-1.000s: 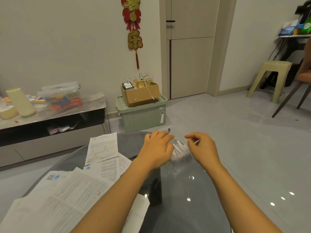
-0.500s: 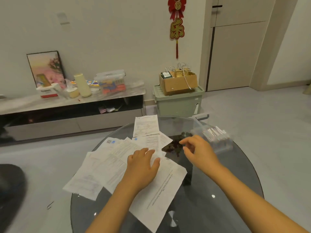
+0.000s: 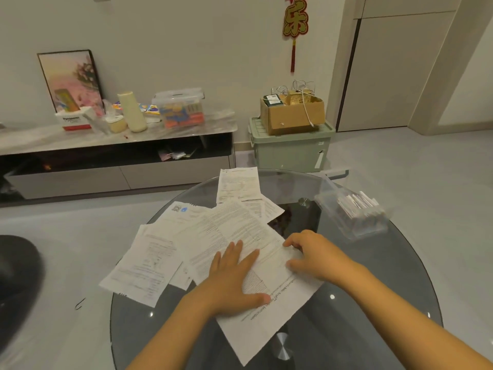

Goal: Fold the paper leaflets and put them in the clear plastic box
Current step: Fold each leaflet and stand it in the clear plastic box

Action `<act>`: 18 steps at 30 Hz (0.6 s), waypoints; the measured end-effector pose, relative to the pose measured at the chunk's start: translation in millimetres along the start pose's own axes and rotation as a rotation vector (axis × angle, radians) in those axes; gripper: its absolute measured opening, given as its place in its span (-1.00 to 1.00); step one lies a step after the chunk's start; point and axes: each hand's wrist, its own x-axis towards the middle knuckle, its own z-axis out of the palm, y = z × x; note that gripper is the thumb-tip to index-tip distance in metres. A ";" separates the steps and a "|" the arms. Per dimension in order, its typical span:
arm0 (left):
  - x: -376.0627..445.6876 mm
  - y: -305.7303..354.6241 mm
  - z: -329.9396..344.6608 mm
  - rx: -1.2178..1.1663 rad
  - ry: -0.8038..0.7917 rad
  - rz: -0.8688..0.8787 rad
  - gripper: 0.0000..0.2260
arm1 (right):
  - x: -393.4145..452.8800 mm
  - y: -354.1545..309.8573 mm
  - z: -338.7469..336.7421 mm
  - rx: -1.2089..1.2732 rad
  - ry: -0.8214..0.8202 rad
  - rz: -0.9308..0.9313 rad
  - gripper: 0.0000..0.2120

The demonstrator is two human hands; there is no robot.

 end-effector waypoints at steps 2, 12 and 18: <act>3.0 1.7 3.0 -0.073 0.016 0.036 -0.19 | -2.2 1.7 -0.5 -0.020 -0.051 0.052 -0.53; -14.6 26.3 0.3 -0.116 0.157 0.087 -0.29 | -10.0 4.5 -16.8 0.210 -0.007 0.114 -0.75; -27.2 21.5 -9.7 -0.074 -0.041 0.067 -0.16 | -12.6 8.2 -31.1 0.712 -0.051 0.233 -0.87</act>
